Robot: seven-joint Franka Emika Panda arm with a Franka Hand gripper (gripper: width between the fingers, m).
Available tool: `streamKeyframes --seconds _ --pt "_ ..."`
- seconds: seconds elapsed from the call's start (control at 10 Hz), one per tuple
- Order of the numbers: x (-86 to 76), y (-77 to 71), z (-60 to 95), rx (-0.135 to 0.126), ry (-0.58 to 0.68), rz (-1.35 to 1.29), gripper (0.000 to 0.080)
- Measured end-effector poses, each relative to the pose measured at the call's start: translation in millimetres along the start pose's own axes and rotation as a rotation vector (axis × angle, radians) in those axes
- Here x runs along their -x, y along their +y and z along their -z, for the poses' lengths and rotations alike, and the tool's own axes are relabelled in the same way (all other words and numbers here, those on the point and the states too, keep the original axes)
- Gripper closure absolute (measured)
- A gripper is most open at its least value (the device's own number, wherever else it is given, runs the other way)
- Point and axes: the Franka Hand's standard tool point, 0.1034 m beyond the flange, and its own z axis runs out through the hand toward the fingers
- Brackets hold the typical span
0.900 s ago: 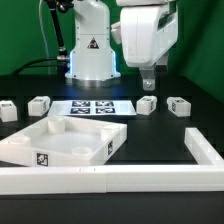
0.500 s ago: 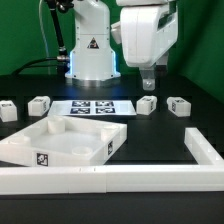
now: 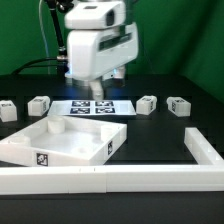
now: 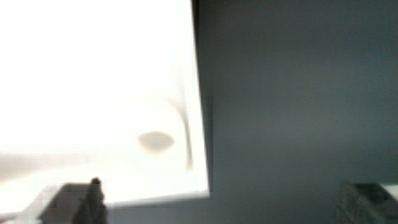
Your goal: Assemble square table
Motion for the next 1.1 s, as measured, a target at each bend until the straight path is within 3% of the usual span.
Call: streamKeyframes --seconds 0.1,0.4,0.6,0.7,1.0,1.1 --pt "24.2 6.8 -9.0 -0.002 -0.007 -0.016 0.015" --pt "43.3 13.3 -29.3 0.004 -0.005 -0.043 0.015" --pt "44.7 15.0 -48.0 0.023 0.004 -0.047 0.015" --pt "45.1 14.6 -54.6 0.019 0.002 -0.048 0.015" --pt "27.8 19.3 -55.9 0.025 0.011 -0.077 0.015" --pt "30.4 19.8 -56.3 0.024 0.01 -0.076 0.015"
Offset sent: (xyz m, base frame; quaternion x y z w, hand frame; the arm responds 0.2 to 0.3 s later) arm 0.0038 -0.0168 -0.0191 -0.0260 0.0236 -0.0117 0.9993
